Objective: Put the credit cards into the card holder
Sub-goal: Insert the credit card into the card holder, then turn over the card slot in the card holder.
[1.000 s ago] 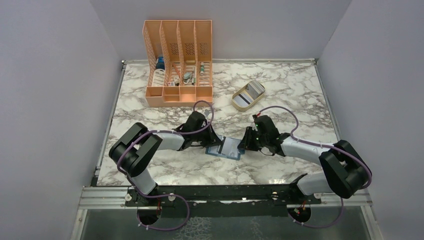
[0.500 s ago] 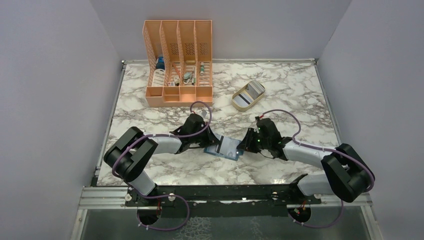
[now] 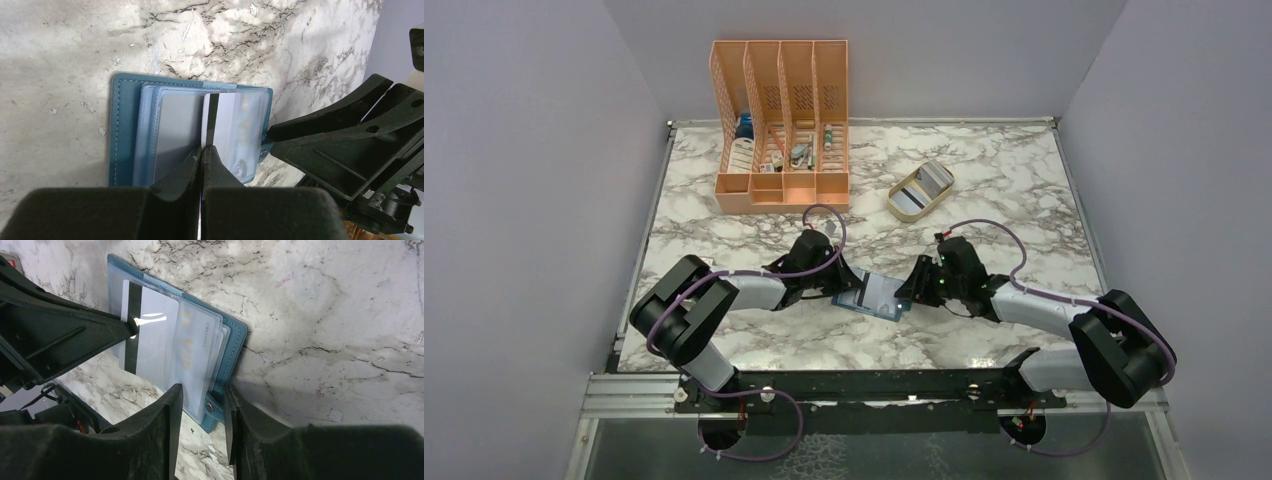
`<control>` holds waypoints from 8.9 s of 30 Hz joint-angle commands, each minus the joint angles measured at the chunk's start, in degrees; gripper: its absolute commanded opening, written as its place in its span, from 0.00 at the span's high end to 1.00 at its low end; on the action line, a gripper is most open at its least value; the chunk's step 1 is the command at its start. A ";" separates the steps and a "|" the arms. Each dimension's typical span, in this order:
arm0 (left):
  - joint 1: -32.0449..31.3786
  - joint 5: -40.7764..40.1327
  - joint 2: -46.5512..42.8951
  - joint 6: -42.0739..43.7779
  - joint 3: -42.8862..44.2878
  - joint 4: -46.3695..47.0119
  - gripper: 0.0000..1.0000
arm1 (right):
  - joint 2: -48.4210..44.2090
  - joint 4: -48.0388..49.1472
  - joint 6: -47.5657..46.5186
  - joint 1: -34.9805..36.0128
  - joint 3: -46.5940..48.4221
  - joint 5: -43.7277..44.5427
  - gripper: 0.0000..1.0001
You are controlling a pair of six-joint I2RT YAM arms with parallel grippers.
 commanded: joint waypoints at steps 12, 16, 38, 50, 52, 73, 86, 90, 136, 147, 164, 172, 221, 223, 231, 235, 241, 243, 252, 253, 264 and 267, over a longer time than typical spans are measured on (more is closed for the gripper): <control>0.05 -5.86 -1.05 -0.02 -2.00 -0.15 1.00 | 4.06 -6.32 -2.66 0.61 1.52 -1.76 0.62; 0.04 -4.19 0.09 0.15 -1.58 0.83 1.00 | 5.16 -4.40 -2.17 0.65 1.66 -2.76 0.65; 1.27 6.71 2.14 8.91 -3.19 -1.17 1.00 | 6.42 -3.54 -2.70 0.70 2.37 -0.77 0.72; 1.24 6.65 4.06 14.03 2.83 -8.61 1.00 | 7.43 -3.02 -3.84 0.70 4.08 0.02 0.73; 1.21 7.83 4.79 12.39 2.34 -6.59 1.00 | 7.27 -2.73 -3.72 0.65 4.19 -0.12 0.73; 0.81 6.19 4.96 19.08 10.18 -23.03 1.00 | 6.18 -4.91 -7.05 0.69 6.51 6.02 0.74; 1.19 7.52 4.28 16.98 12.77 -28.03 1.00 | 6.70 -6.08 -8.43 0.65 9.04 6.14 0.74; 1.18 7.09 4.07 17.34 13.06 -28.98 1.00 | 7.00 -5.77 -8.62 0.63 9.33 6.26 0.70; 0.85 9.08 1.28 9.82 10.02 -23.50 0.58 | 3.03 -6.78 -6.18 0.70 5.25 -2.26 0.62; -0.96 11.71 2.51 6.81 8.26 -17.32 0.65 | 4.88 -0.47 -2.81 1.11 2.24 -4.72 0.73; -2.77 3.51 -1.02 9.78 13.77 -24.31 0.44 | 0.77 -2.78 -4.12 1.58 0.67 2.04 0.77; -0.74 -2.85 -5.06 14.76 15.20 -32.88 0.35 | 0.59 -2.05 -4.87 1.58 0.15 2.61 0.77; 2.41 3.80 -7.99 13.34 10.11 -26.65 0.28 | 1.67 -0.68 -4.70 1.55 0.92 0.99 0.77; 2.40 4.56 -7.27 13.27 9.68 -25.49 0.28 | 1.56 -0.84 -4.74 1.51 0.93 1.13 0.77; 2.41 5.29 -5.27 12.72 8.48 -23.29 0.28 | 1.57 -0.77 -4.72 1.52 0.82 1.00 0.77; 2.35 4.07 -5.60 13.07 8.36 -24.07 0.28 | 1.12 -0.99 -4.79 1.57 0.76 1.25 0.77; 2.40 1.51 -7.07 13.73 8.70 -26.03 0.28 | 1.07 -0.99 -4.80 1.58 0.67 1.17 0.77; 2.38 1.54 -6.98 13.86 8.72 -26.16 0.28 | 0.96 -0.99 -4.80 1.57 0.65 1.17 0.77; 2.35 4.30 -5.01 12.96 7.95 -23.42 0.28 | 0.85 -0.86 -4.84 1.58 0.63 1.00 0.77; 2.39 4.74 -4.72 12.67 7.78 -22.96 0.28 | 0.76 -0.89 -4.81 1.56 0.66 1.04 0.77; 2.18 11.91 -7.16 7.29 6.87 -17.86 0.29 | 0.40 -0.84 -4.87 1.58 0.57 0.91 0.77; 1.97 12.67 -8.91 5.74 6.95 -16.84 0.29 | 0.31 -0.86 -4.97 1.55 0.83 0.84 0.77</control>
